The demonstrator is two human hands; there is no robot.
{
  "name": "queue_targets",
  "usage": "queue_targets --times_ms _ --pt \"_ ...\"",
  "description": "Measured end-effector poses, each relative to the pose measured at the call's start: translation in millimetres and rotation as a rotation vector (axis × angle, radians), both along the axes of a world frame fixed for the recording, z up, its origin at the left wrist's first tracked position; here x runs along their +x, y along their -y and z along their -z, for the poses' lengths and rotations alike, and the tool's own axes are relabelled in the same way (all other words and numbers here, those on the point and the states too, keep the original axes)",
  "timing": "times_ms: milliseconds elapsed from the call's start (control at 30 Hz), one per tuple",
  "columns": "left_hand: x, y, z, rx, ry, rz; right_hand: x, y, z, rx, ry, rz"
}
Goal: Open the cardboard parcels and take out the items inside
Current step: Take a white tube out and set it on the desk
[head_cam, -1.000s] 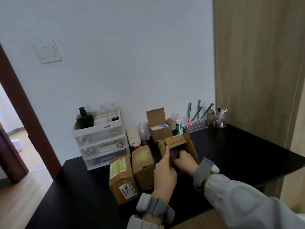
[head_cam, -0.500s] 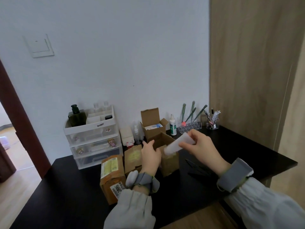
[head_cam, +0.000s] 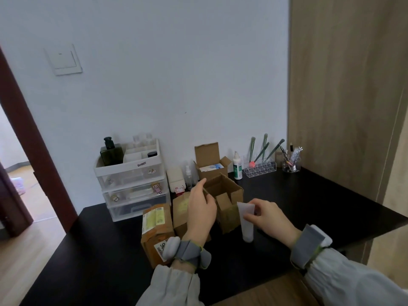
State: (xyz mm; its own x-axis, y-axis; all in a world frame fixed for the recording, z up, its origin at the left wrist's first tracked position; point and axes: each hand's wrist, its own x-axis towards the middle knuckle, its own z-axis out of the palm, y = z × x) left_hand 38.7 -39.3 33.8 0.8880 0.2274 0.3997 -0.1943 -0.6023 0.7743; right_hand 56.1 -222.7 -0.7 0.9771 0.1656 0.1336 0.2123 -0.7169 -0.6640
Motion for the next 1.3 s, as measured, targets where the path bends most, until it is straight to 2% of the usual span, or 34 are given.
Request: queue_targets --times_ms 100,200,267,367,433,567,733,833,967,1133,1300 --pt "-1.4 -19.4 -1.5 0.108 0.006 -0.116 -2.7 8.8 -8.4 0.092 0.163 0.092" --pt "-2.8 -38.8 2.3 0.207 -0.126 -0.157 4.6 30.0 -16.6 0.262 0.267 0.280" --pt "-4.2 -45.4 6.6 0.220 -0.243 -0.134 10.6 46.9 -11.7 0.160 0.143 0.303" --pt "-6.0 -46.6 11.7 0.214 -0.326 -0.135 12.4 55.3 18.1 -0.245 -0.161 0.261" --pt "-7.1 -43.9 12.9 0.224 -0.339 -0.154 7.5 51.7 40.0 -0.416 -0.260 0.282" --pt "-5.0 -38.2 9.6 0.254 -0.410 -0.161 1.7 46.7 49.2 -0.386 -0.165 0.350" --pt "0.6 -38.9 5.5 0.144 -0.633 -0.094 4.2 47.4 36.9 -0.356 -0.248 0.330" --pt "-0.1 -38.9 10.5 -0.002 -0.629 -0.067 7.1 48.4 31.4 -0.315 -0.350 0.323" --pt "-2.9 -43.1 19.3 -0.356 -0.530 -0.078 12.7 54.4 33.8 -0.188 -0.380 0.346" --pt "-9.5 -46.5 29.9 -0.725 -0.487 -0.091 24.8 64.1 45.3 0.092 -0.362 0.405" --pt "-19.4 -41.5 42.8 -0.925 -0.474 -0.103 35.6 70.6 45.7 0.460 -0.217 0.473"
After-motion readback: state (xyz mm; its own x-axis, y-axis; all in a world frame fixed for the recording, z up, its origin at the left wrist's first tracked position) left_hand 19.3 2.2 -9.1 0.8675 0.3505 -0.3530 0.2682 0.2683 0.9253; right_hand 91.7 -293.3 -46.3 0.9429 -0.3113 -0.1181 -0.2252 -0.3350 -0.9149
